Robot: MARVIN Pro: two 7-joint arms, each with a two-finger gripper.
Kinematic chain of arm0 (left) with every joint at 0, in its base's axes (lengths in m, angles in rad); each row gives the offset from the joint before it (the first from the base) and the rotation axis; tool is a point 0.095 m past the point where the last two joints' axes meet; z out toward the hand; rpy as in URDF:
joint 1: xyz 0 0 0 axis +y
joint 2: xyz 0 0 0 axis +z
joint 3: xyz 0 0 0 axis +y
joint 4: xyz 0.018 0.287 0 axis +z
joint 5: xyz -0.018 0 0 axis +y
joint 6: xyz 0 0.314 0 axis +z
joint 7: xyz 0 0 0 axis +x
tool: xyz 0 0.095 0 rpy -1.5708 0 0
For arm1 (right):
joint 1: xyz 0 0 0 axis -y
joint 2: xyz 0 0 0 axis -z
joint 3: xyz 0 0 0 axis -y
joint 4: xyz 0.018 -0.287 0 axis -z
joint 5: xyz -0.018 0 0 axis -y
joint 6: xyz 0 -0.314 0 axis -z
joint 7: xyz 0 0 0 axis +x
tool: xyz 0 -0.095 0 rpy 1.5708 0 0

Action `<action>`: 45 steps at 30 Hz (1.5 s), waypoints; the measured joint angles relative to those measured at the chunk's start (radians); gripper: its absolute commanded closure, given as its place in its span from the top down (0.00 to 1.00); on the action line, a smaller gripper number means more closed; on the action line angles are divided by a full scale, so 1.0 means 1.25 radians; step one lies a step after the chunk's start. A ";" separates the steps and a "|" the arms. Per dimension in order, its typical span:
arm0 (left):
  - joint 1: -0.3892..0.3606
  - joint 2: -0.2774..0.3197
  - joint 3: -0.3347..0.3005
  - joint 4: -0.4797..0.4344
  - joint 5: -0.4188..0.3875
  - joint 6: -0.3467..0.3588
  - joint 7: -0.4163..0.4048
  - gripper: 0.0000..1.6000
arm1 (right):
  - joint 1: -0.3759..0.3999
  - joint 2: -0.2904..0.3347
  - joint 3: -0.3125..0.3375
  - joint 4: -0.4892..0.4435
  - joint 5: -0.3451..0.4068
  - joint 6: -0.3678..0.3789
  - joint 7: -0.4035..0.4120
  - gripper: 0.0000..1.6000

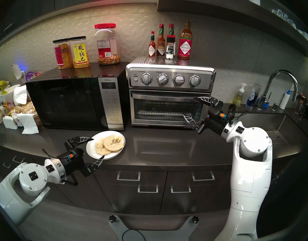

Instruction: Open the oven and place the bagel inside on the rack

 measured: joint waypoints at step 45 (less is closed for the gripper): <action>0.000 -0.001 0.000 0.000 0.001 0.000 0.000 1.00 | 0.182 0.085 -0.125 0.158 -0.157 0.004 0.022 1.00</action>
